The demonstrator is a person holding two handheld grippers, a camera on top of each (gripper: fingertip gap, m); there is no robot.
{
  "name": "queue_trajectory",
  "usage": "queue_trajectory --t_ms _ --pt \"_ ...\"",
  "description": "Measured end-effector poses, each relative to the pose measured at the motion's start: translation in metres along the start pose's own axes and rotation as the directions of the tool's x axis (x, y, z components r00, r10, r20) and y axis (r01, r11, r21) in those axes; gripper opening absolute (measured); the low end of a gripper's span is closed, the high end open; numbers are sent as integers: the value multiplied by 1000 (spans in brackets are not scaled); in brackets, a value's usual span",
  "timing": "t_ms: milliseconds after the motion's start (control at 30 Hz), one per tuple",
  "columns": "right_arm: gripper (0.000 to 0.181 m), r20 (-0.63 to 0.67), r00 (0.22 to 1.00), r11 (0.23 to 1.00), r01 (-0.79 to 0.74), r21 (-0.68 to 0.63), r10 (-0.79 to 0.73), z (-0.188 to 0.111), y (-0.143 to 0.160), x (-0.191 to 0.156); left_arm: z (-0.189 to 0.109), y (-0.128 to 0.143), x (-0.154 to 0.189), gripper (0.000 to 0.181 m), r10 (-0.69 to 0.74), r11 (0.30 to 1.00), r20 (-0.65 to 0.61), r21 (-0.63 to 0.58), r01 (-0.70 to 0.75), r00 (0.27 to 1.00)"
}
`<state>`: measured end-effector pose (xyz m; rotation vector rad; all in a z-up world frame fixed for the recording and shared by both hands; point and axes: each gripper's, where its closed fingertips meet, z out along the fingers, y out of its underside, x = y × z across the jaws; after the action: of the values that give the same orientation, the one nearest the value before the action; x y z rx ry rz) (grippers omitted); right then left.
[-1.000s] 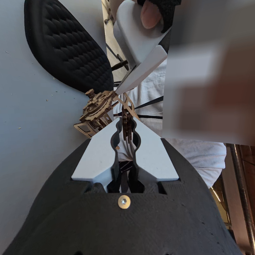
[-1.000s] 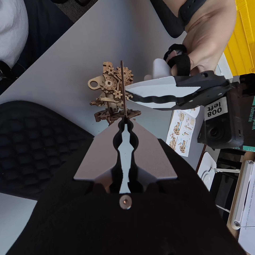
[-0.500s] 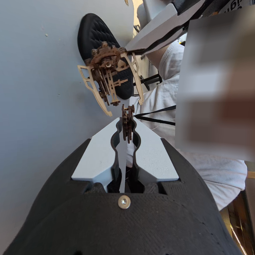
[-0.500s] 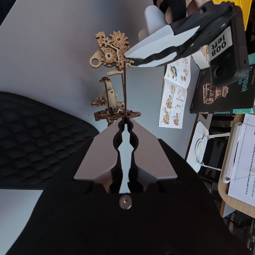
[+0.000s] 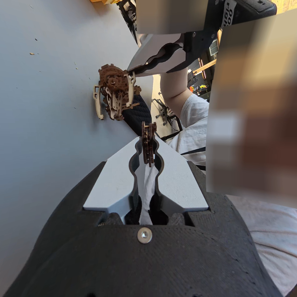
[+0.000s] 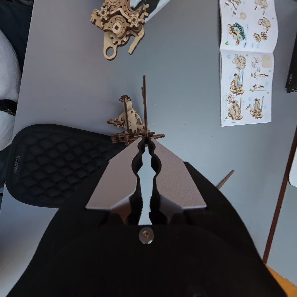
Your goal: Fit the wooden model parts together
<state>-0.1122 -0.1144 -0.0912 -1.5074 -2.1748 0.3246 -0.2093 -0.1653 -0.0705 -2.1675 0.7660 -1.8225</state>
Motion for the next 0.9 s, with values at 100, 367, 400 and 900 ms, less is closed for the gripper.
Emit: queue_trajectory --t_ms 100,367,400,900 --pt "2 50 998 999 -32 -26 33 7 0 3 3 5 2 10 13 1000 28 18 -14 1000" --pt "2 85 996 1000 -8 -6 8 13 -7 8 10 12 -5 10 14 999 67 38 -16 998" --pt "2 83 996 1000 -6 5 5 13 -7 8 10 14 -7 10 1 999 58 41 -3 998" --pt "8 96 995 982 -46 182 29 14 -10 7 7 12 -12 10 6 1000 42 28 -7 999"
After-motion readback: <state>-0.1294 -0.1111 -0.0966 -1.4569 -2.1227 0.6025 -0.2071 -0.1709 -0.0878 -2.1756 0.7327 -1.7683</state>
